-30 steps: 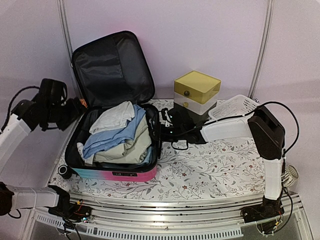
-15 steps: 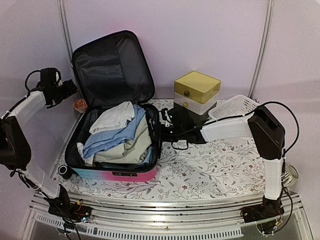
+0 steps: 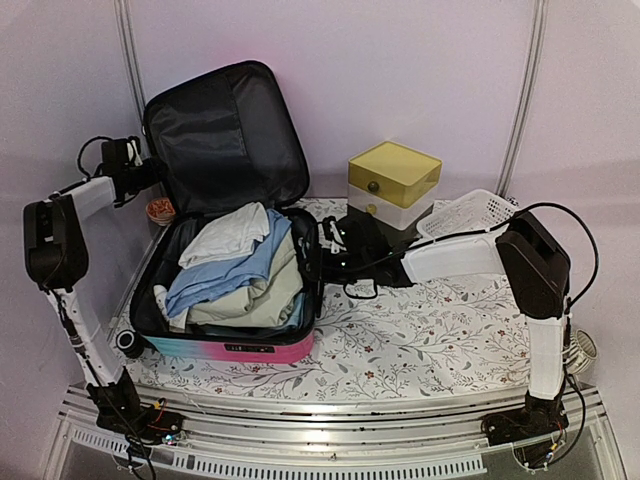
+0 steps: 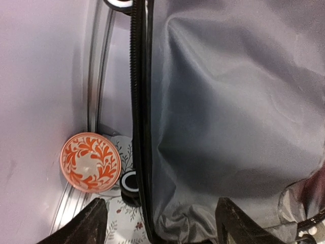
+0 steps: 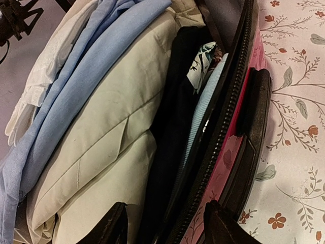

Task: Open, take out, and arrange the luggage
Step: Adjust the opened luggage at the center of the board.

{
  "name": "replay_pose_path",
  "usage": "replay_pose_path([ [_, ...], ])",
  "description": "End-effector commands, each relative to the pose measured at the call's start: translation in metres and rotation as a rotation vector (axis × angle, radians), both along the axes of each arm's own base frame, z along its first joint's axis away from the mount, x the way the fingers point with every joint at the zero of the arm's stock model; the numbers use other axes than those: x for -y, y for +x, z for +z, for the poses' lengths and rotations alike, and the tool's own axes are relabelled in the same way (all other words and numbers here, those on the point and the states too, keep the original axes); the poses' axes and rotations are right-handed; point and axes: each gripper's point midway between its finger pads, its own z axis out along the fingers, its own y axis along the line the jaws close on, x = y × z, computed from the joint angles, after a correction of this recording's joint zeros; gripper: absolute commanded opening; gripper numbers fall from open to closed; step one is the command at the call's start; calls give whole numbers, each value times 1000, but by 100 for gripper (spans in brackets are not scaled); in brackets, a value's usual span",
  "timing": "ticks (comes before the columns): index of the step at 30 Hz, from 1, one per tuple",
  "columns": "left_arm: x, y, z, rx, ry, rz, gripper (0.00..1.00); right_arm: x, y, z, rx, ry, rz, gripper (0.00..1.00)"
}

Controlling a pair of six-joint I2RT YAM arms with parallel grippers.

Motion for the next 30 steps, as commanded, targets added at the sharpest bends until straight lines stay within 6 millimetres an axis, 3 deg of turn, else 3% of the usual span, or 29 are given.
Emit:
replay_pose_path([
  [1,-2,24,-3,25,24,-51,74,8,-3,5,-23,-10,-21,53],
  [11,-2,58,-52,-25,-21,-166,68,3,-12,5,-37,5,26,53],
  [13,0,65,-47,1,-32,-198,63,3,-12,4,-41,5,21,53],
  [15,8,66,-34,62,-49,-236,49,2,-12,0,-45,-7,6,54],
  [19,28,63,15,218,-58,-326,13,-1,-14,-6,-46,-48,-40,53],
  [21,35,62,37,256,-10,-340,1,-2,-15,-8,-44,-53,-66,54],
  [28,64,38,107,364,227,-286,0,-2,-7,-13,-49,-56,-155,51],
  [30,73,22,139,431,292,-259,0,0,-3,-12,-38,-62,-191,49],
])
